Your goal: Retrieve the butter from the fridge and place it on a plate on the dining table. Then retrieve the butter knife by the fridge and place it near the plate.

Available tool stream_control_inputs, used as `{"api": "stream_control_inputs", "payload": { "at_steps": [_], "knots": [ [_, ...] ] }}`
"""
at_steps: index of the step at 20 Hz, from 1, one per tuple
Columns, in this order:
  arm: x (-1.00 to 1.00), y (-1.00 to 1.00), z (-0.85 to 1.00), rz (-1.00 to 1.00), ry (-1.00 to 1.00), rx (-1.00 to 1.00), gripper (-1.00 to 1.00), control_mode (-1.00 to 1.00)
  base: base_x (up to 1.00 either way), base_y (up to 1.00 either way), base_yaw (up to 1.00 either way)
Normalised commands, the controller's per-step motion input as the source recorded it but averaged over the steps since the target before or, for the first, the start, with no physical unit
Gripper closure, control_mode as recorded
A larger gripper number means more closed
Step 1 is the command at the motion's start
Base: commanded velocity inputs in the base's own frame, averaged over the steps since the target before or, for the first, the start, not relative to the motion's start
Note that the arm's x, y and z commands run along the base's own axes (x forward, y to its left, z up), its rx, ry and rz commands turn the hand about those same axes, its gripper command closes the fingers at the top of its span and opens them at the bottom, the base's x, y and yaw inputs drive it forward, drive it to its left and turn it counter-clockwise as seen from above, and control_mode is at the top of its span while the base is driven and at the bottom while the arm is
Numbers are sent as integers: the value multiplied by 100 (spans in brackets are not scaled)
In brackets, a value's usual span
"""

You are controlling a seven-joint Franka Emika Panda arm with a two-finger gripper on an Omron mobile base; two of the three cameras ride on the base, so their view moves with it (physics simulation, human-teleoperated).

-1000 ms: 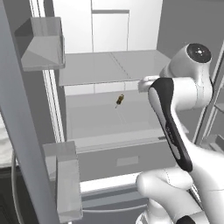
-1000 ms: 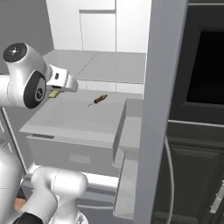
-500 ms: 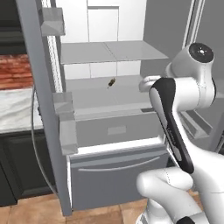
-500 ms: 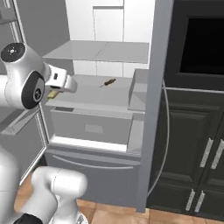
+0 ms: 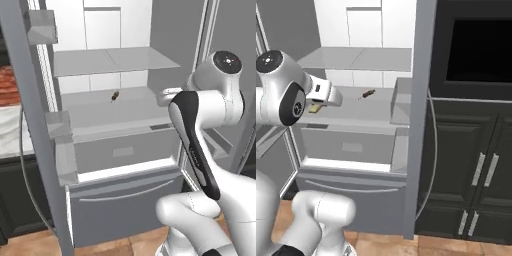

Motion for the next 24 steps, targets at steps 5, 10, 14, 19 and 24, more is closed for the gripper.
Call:
{"api": "stream_control_inputs", "payload": {
  "at_steps": [5, 10, 14, 19, 24],
  "knots": [
    [0, 0, 0, 0, 0, 0, 100, 100, 12, 16, -29],
    [0, 0, 0, 0, 0, 0, 100, 100, 35, 48, -14],
    [0, 0, 0, 0, 0, 0, 100, 100, -17, 60, -46],
    [0, 0, 0, 0, 0, 0, 100, 100, -53, 15, -55],
    [0, 0, 0, 0, 0, 0, 100, 100, -92, 0, -48]
  ]
}}
